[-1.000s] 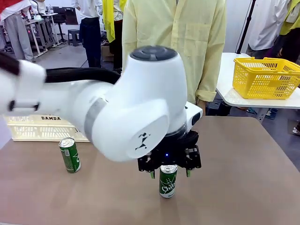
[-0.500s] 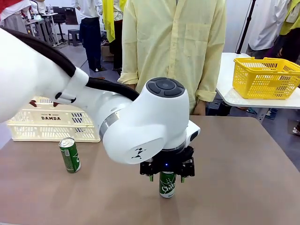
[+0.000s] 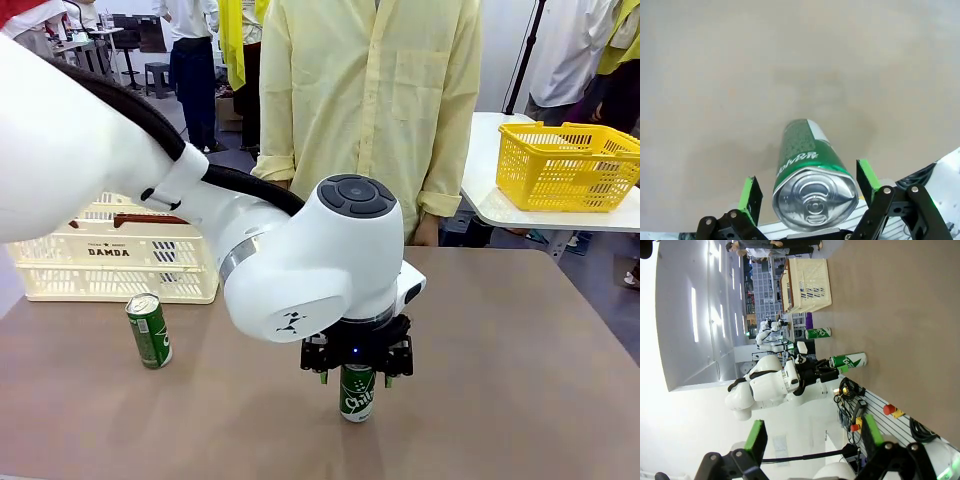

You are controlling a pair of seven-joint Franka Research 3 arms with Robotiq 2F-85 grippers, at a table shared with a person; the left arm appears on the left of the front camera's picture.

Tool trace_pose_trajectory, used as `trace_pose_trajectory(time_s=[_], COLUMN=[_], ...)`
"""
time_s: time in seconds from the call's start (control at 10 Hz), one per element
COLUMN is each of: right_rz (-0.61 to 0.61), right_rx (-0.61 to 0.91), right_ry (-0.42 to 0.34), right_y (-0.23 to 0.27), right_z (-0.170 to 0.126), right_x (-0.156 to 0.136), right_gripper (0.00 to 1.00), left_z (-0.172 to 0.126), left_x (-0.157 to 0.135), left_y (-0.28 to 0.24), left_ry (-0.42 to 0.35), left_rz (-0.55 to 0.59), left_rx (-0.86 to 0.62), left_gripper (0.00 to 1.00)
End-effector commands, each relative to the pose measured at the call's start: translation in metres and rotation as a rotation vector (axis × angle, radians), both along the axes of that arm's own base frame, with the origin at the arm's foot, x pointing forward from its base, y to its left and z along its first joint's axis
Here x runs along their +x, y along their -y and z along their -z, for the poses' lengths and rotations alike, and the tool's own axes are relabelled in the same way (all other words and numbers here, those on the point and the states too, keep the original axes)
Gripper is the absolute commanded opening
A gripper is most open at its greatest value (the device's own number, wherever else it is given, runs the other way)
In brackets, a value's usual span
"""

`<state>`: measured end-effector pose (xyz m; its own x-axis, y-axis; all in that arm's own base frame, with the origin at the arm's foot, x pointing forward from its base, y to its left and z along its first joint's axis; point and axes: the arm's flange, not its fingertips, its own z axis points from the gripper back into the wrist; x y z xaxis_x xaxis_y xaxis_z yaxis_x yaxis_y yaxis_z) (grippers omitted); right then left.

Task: Place the drinks into the Shopping basket.
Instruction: Pick up one drink and place it into the Shopping basket.

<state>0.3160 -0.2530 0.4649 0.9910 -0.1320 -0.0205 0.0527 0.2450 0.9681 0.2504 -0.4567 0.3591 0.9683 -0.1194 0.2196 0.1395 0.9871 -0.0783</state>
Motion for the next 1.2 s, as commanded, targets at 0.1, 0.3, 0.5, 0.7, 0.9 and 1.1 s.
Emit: trace_pose_trajectory(time_s=[0.1, 0.3, 0.5, 0.7, 0.9, 1.1], right_rz=[-0.007, -0.007, -0.007, -0.007, -0.007, -0.007], right_rx=[-0.007, -0.007, -0.007, -0.007, -0.007, -0.007], right_ry=[-0.018, -0.018, -0.018, -0.018, -0.018, -0.018], right_y=[0.000, 0.000, 0.000, 0.000, 0.000, 0.000], right_z=[-0.005, -0.005, -0.005, -0.005, -0.005, -0.005], right_x=[-0.002, -0.002, -0.002, -0.002, -0.002, -0.002], right_gripper=[1.00, 1.00, 1.00, 1.00, 1.00, 1.00], left_z=[0.016, 0.015, 0.017, 0.017, 0.016, 0.015], left_x=[0.021, 0.023, 0.025, 0.026, 0.025, 0.025], left_y=[0.032, 0.033, 0.034, 0.032, 0.028, 0.024], left_ry=[-0.012, -0.014, 0.000, -0.012, -0.035, -0.043], left_rz=[-0.018, -0.018, -0.017, -0.021, -0.026, -0.034], left_rx=[0.015, 0.014, 0.026, 0.033, 0.045, 0.042], left_gripper=[1.00, 1.00, 0.42, 0.00, 0.00, 0.00])
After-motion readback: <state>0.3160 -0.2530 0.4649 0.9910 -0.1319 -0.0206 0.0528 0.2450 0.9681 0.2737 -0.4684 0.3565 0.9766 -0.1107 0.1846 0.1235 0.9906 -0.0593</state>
